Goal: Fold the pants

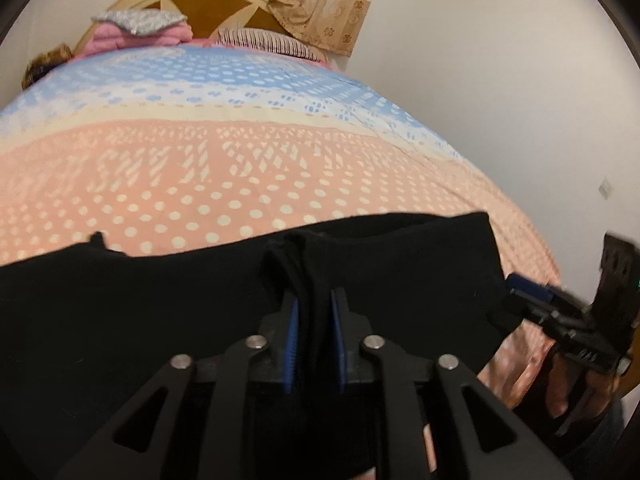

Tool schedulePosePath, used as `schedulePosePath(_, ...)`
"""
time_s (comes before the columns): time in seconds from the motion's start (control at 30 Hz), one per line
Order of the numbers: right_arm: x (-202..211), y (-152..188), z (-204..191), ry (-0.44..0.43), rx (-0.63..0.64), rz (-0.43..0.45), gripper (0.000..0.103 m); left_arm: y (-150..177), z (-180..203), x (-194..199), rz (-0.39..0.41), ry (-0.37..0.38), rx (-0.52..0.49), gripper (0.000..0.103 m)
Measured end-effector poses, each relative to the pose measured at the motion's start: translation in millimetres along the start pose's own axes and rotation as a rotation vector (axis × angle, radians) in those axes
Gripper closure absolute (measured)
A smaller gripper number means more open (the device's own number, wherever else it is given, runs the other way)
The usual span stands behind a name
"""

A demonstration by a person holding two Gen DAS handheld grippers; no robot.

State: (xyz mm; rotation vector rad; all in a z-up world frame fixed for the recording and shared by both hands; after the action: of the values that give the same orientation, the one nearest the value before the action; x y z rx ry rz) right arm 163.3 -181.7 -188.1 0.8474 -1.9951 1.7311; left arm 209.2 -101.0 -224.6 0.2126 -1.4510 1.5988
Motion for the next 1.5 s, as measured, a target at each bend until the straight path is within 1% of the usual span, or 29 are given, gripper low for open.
schedulePosePath(0.03, 0, 2, -3, 0.014, 0.016, -0.012, 0.046, 4, 1, 5, 0.007, -0.030, -0.027, 0.072)
schedulePosePath(0.07, -2, 7, -5, 0.052, 0.043, -0.027, 0.046, 7, 1, 6, 0.008, -0.045, -0.042, 0.058)
schedulePosePath(0.1, -8, 14, -6, 0.107, 0.080, -0.044, 0.046, 13, 1, 6, 0.001, -0.082, -0.067, 0.050)
schedulePosePath(0.13, -14, 19, -5, 0.137, 0.106, -0.061, 0.045, 18, 0, 4, -0.007, -0.109, -0.081, 0.049)
schedulePosePath(0.17, -18, 23, -7, 0.157, 0.135, -0.066, 0.045, 22, -1, 2, -0.014, -0.120, -0.088, 0.049)
schedulePosePath(0.23, -16, 23, -8, 0.172, 0.161, -0.051, 0.044, 25, -5, 1, -0.010, -0.106, -0.065, 0.048)
schedulePosePath(0.27, -15, 22, -7, 0.165, 0.151, -0.050, 0.044, 25, -7, 2, -0.011, -0.094, -0.043, 0.048)
schedulePosePath(0.33, -10, 19, -3, 0.133, 0.108, -0.027, 0.044, 23, -8, 4, -0.017, -0.092, -0.036, 0.046)
schedulePosePath(0.4, -5, 16, -2, 0.113, 0.081, 0.002, 0.044, 22, -11, 8, -0.018, -0.103, -0.041, 0.040)
schedulePosePath(0.47, 0, 12, -4, 0.114, 0.088, 0.033, 0.044, 22, -15, 15, -0.017, -0.124, -0.041, 0.037)
schedulePosePath(0.57, 1, 10, -12, 0.112, 0.113, 0.058, 0.044, 23, -26, 26, -0.018, -0.151, -0.045, 0.037)
schedulePosePath(0.63, -1, 10, -13, 0.120, 0.125, 0.058, 0.044, 22, -38, 35, -0.015, -0.185, -0.042, 0.038)
schedulePosePath(0.7, -3, 11, -14, 0.125, 0.133, 0.058, 0.044, 22, -52, 43, -0.013, -0.200, -0.030, 0.037)
schedulePosePath(0.83, -1, 8, -14, 0.119, 0.135, 0.083, 0.044, 25, -78, 61, -0.007, -0.249, -0.024, 0.037)
schedulePosePath(0.93, -1, 8, -18, 0.115, 0.143, 0.093, 0.044, 27, -107, 75, -0.005, -0.309, -0.015, 0.037)
schedulePosePath(1.03, -5, 12, -21, 0.120, 0.152, 0.079, 0.044, 34, -141, 89, -0.012, -0.366, 0.031, 0.037)
schedulePosePath(1.1, -4, 10, -25, 0.117, 0.152, 0.086, 0.044, 34, -161, 102, 0.006, -0.413, 0.039, 0.037)
schedulePosePath(1.17, -1, 6, -33, 0.099, 0.148, 0.100, 0.044, 36, -179, 116, 0.020, -0.470, 0.032, 0.037)
schedulePosePath(1.2, 0, 4, -40, 0.083, 0.146, 0.104, 0.044, 38, -195, 126, 0.022, -0.508, 0.037, 0.038)
schedulePosePath(1.27, -3, 1, -53, 0.053, 0.156, 0.102, 0.044, 42, -221, 142, 0.029, -0.552, 0.073, 0.038)
schedulePosePath(1.3, -6, 0, -63, 0.038, 0.166, 0.097, 0.044, 45, -240, 154, 0.037, -0.574, 0.112, 0.037)
schedulePosePath(1.37, -14, -2, -86, -0.009, 0.196, 0.087, 0.044, 53, -266, 165, 0.053, -0.588, 0.185, 0.037)
schedulePosePath(1.4, -17, -2, -97, -0.027, 0.213, 0.083, 0.044, 57, -275, 166, 0.059, -0.578, 0.217, 0.037)
schedulePosePath(1.43, -22, -2, -109, -0.047, 0.235, 0.077, 0.044, 61, -283, 165, 0.057, -0.560, 0.250, 0.037)
schedulePosePath(1.5, -30, 0, -129, -0.080, 0.277, 0.066, 0.044, 68, -290, 158, 0.058, -0.503, 0.304, 0.038)
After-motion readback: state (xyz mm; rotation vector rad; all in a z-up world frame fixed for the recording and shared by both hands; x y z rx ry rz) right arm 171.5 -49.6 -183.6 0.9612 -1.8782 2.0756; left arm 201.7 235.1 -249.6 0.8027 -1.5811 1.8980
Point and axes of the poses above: each gripper's, at about its wrist camera, not at the fingertips, and x roughly against the way its jaws point, z to its right, y to its underside, the point moved 8 cm from there along -x, roughly the way its jaws point
